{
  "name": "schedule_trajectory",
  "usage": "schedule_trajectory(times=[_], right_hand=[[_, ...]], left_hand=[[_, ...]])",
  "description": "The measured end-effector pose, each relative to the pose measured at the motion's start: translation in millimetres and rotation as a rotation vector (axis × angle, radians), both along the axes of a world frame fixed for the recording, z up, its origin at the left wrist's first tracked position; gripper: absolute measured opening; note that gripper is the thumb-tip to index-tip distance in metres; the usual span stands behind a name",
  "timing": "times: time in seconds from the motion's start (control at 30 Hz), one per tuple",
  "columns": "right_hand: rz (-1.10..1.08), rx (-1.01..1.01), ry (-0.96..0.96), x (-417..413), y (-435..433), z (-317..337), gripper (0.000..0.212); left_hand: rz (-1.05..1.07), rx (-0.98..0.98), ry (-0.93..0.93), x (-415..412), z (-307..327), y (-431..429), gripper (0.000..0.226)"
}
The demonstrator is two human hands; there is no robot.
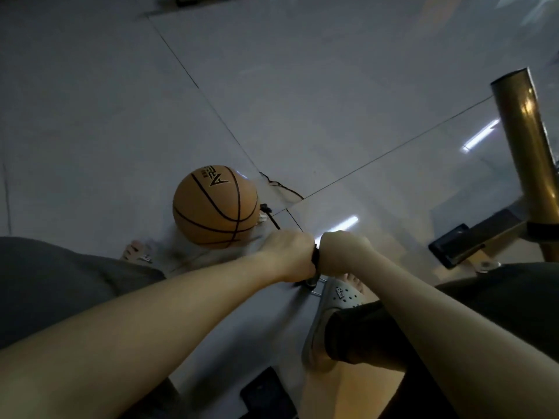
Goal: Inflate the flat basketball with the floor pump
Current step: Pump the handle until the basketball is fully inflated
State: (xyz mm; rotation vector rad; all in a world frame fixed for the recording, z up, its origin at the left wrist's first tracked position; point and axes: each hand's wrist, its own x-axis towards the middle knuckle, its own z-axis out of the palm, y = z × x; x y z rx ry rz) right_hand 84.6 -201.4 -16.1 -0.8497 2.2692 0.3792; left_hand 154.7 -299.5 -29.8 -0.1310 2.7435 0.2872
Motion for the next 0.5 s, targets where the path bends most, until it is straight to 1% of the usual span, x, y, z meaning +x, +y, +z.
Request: schedule_trajectory(times=[0.1, 0.23, 0.3, 0.4, 0.5], right_hand=[[0.006, -0.003, -0.015, -6.6, 5.0, 1.9, 0.008], [0.014, -0.093, 0.033, 8.0, 8.3, 13.0, 0.007], [0.0, -0.184, 0.033, 4.0, 9.3, 32.4, 0.011], [-0.054, -0.306, 0.043, -13.9, 12.8, 77.3, 0.011], [-0.097, -0.329, 0.041, -18.2, 13.5, 99.0, 0.016]], left_hand=[[0.009, 0.009, 0.014, -4.2, 4.1, 6.6, 0.008], [-0.001, -0.003, -0.077, 1.8, 17.9, 7.4, 0.01], [-0.014, 0.013, -0.089, -2.7, 38.7, 1.9, 0.013], [-0.001, 0.004, -0.009, -15.8, 89.5, -6.9, 0.017], [0.0, -0.013, 0.025, -22.3, 115.5, -10.2, 0.018]])
